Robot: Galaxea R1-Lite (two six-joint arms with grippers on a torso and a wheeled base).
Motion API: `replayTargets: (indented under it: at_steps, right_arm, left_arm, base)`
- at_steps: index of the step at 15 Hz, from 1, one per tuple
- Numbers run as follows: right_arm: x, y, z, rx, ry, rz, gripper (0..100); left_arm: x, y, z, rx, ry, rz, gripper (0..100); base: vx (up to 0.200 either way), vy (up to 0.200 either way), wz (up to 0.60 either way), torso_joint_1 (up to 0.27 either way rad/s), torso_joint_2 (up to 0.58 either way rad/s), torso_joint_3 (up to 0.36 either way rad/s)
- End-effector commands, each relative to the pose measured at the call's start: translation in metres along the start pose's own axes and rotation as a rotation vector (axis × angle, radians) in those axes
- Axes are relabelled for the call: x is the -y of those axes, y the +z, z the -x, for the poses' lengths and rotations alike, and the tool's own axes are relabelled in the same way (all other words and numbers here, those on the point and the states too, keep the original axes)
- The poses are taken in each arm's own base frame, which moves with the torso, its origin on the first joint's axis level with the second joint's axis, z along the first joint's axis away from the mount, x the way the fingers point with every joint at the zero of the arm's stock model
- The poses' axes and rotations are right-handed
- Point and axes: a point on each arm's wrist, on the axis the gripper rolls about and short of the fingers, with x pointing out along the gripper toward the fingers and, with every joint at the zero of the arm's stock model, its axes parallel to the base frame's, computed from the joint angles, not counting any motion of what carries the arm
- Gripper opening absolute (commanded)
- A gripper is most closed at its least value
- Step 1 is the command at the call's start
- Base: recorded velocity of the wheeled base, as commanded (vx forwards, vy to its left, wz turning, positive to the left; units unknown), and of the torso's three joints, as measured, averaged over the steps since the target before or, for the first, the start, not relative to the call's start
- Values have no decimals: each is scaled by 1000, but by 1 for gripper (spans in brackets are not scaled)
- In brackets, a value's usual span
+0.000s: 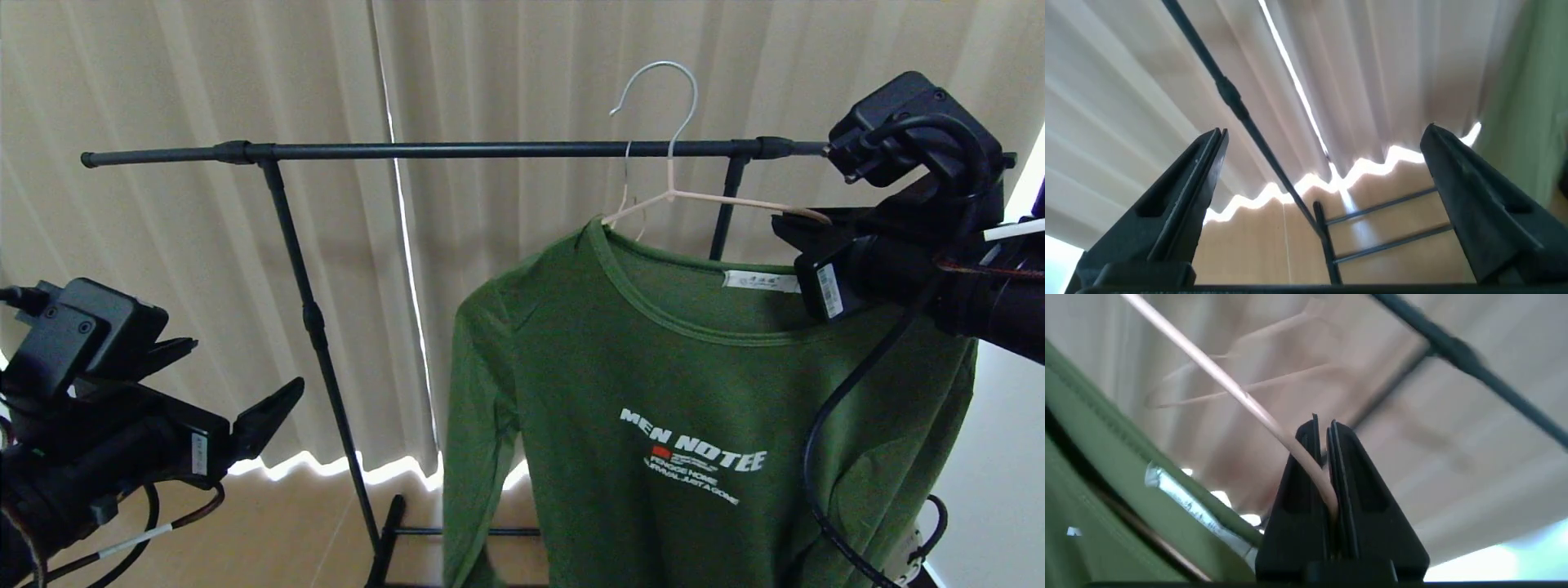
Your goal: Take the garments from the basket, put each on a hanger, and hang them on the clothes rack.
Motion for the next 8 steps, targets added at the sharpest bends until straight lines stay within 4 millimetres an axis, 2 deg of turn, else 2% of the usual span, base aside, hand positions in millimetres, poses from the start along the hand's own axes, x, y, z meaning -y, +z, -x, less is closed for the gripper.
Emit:
replayTargets:
  at_steps: [1,3,8]
  right_arm:
    - [0,0,-1,-4,-9,0,0]
    - [1,0,0,-4,-12,-2,0]
    - [5,-1,1,-6,-26,-8,0]
  left_arm:
    - [0,-1,2,2,3,0,100]
    - [0,0,2,4,3,2,100]
    - [-1,0,2,3,5,4,100]
  base:
    - [0,0,0,0,0,0]
    - [0,0,0,0,0,0]
    - [0,200,0,3,2,1]
